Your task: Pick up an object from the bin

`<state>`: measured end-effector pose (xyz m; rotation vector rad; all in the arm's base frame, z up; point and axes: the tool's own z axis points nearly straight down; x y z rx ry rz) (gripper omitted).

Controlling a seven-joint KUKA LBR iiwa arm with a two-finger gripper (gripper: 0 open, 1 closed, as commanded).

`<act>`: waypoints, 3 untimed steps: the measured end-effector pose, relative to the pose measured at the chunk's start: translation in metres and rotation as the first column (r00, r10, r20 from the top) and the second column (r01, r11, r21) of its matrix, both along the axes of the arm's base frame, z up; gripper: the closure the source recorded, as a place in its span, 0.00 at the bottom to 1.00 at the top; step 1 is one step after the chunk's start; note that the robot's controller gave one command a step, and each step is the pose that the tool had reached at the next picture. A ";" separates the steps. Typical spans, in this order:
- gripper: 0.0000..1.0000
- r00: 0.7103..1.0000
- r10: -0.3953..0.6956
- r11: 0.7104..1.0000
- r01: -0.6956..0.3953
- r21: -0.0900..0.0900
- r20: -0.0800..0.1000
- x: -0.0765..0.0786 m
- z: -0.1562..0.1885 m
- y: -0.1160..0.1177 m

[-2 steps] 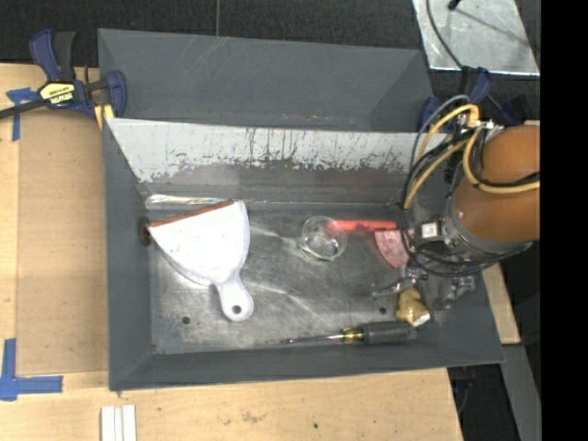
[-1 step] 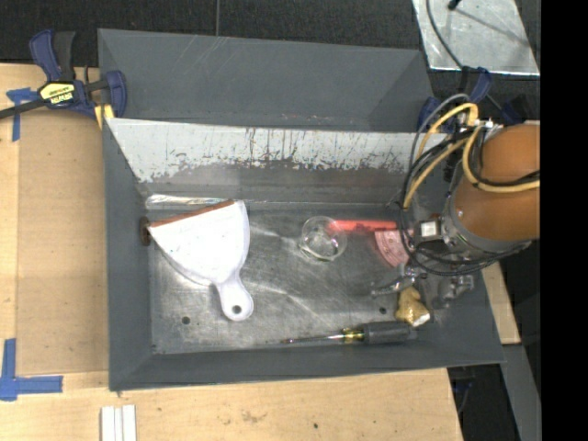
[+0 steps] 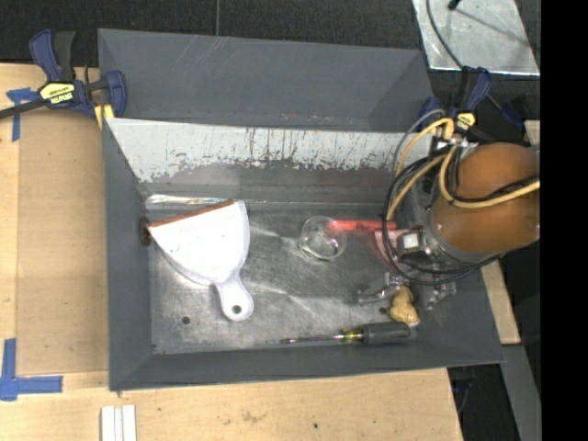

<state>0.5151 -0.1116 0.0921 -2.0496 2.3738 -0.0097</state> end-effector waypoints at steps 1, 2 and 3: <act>1.00 1.000 0.017 1.000 -0.017 0.003 0.008 -0.018 -0.018 0.007; 1.00 1.000 0.018 1.000 -0.018 0.003 0.008 -0.018 -0.018 0.007; 1.00 1.000 0.008 1.000 -0.008 0.003 -0.007 0.001 0.091 -0.004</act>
Offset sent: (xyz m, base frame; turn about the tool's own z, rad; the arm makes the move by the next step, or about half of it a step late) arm 0.0000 0.0000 0.0000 0.0000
